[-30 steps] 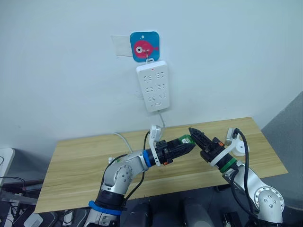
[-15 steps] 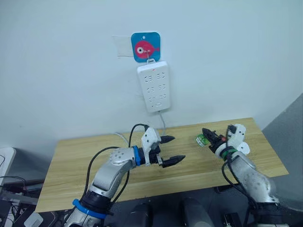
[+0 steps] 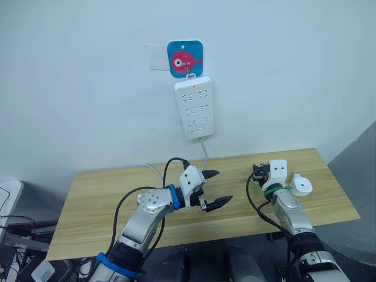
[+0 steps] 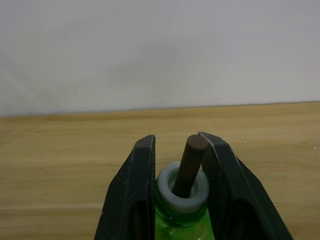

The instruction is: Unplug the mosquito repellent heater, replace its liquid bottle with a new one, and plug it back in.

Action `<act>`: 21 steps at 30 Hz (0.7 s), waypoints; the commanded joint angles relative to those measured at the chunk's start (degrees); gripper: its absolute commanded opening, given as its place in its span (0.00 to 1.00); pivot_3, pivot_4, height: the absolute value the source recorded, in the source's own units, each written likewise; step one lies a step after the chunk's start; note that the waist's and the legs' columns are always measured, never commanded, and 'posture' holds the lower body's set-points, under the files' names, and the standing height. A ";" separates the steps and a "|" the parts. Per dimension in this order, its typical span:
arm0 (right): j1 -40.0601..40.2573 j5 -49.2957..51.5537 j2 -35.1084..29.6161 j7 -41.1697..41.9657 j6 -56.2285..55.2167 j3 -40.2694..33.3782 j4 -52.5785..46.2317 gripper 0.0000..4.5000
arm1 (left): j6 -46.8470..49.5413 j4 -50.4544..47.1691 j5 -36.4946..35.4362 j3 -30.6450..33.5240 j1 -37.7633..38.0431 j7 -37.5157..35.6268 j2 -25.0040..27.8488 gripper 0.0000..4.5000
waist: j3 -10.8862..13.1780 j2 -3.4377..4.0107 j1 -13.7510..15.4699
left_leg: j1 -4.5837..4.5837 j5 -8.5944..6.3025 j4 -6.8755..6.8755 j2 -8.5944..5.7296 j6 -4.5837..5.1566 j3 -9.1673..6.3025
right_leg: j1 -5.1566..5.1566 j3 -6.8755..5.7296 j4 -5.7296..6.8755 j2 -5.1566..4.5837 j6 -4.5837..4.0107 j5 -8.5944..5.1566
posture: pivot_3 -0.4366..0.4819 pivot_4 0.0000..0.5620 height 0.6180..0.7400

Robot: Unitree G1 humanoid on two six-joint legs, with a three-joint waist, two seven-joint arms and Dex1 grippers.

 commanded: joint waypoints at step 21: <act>-2.11 -9.79 2.94 0.29 -14.93 -2.30 13.93 0.57 | 1.18 -4.22 -0.64 0.77 0.74 -3.24 4.45 1.00 | -0.12 0.00 0.12 | 0.28 -0.01 -0.05 0.02 -0.02 0.02 | 0.17 0.06 0.03 0.04 -0.03 0.01 | 0.46 0.21 1.00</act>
